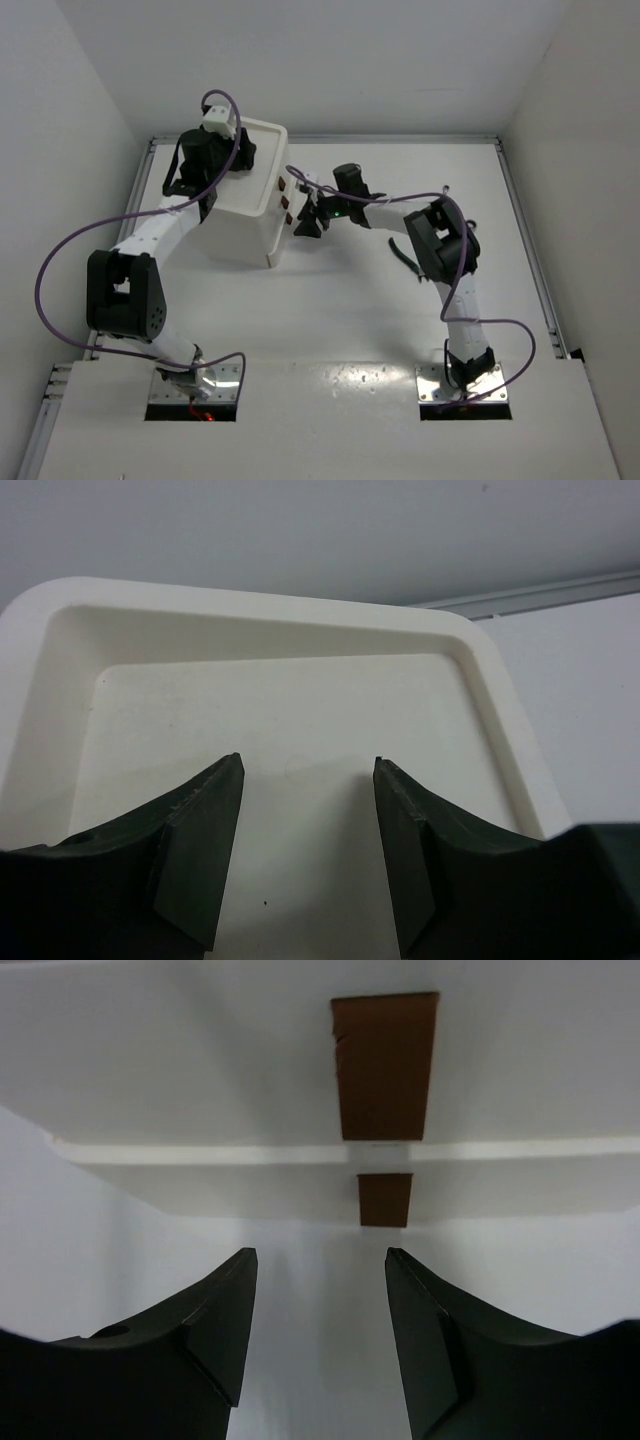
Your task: Sort the tools into containers
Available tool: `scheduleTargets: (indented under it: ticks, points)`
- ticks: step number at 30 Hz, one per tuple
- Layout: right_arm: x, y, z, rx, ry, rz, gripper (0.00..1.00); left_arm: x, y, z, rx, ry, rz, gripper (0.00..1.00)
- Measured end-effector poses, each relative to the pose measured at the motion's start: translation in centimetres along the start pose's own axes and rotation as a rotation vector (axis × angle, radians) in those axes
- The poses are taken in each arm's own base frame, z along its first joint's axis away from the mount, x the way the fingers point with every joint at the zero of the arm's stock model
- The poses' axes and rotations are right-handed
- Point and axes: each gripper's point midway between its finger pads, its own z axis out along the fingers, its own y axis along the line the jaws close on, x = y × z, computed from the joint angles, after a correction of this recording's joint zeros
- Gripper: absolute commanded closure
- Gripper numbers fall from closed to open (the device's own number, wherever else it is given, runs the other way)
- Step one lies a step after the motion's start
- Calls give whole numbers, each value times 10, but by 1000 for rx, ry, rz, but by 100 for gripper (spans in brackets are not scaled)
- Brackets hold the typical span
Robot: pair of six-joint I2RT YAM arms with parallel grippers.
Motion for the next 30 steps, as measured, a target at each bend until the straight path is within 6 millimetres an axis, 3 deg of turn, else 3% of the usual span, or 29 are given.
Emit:
scheduleTargets:
  ticks: [14,25,27,30]
  points:
    - [-6,-42,25,64,-11,-63,45,0,0,0,1,0,1,38]
    - [-11,-31,32,23,-13,-63,52,0,0,0,1,0,3,38]
    - [-10,-28,32,13,-9,-58,58,0,0,0,1,0,3,38]
    - [-10,-26,34,6,-4,-58,84,0,0,0,1,0,3,38]
